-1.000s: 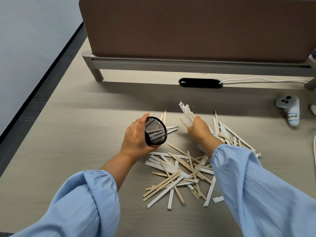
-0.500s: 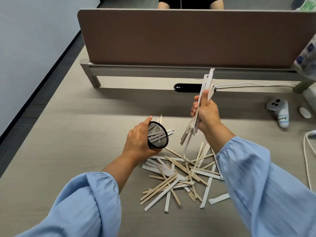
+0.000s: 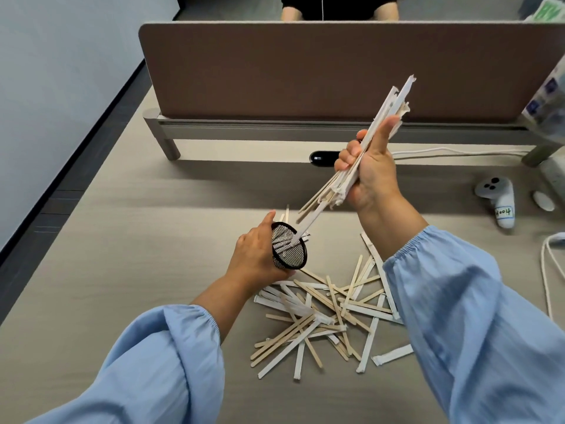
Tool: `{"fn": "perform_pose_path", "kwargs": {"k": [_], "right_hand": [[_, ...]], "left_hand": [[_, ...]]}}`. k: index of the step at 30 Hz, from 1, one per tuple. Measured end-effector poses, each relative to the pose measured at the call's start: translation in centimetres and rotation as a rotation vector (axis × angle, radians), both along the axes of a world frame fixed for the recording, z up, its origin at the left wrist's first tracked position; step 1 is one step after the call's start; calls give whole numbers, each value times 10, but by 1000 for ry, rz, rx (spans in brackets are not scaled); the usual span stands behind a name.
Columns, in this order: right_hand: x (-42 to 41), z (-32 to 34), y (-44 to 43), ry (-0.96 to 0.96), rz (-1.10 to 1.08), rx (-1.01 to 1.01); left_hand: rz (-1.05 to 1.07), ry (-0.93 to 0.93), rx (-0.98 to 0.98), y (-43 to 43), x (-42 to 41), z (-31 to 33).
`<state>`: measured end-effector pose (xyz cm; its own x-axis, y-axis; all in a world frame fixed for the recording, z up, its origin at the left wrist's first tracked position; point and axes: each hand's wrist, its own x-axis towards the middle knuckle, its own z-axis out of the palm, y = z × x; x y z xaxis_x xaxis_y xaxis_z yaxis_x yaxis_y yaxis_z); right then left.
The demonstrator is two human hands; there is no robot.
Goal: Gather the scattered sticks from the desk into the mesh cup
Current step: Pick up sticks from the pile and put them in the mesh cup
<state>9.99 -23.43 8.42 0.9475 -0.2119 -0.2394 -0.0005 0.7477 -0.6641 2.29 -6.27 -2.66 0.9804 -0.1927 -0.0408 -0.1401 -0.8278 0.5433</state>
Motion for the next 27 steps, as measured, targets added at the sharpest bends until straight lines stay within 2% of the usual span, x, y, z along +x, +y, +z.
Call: {"fn": "perform_pose_path", "kwargs": {"k": [6, 10, 16, 18, 24, 27], "right_hand": [[-8, -36, 21, 38, -6, -131], [-13, -55, 22, 35, -16, -246], [-24, -71, 30, -34, 75, -654], [-30, -72, 34, -73, 140, -732], [-43, -68, 38, -154, 401, -742], [-42, -65, 38, -64, 367, -631]], "left_hand": [[70, 4, -322, -13, -1, 9], [87, -4, -358, -15, 2, 14], [138, -50, -389, -14, 2, 16], [153, -53, -409, -13, 3, 16], [209, -37, -459, -1, -1, 10], [168, -59, -371, 6, -3, 9]]}}
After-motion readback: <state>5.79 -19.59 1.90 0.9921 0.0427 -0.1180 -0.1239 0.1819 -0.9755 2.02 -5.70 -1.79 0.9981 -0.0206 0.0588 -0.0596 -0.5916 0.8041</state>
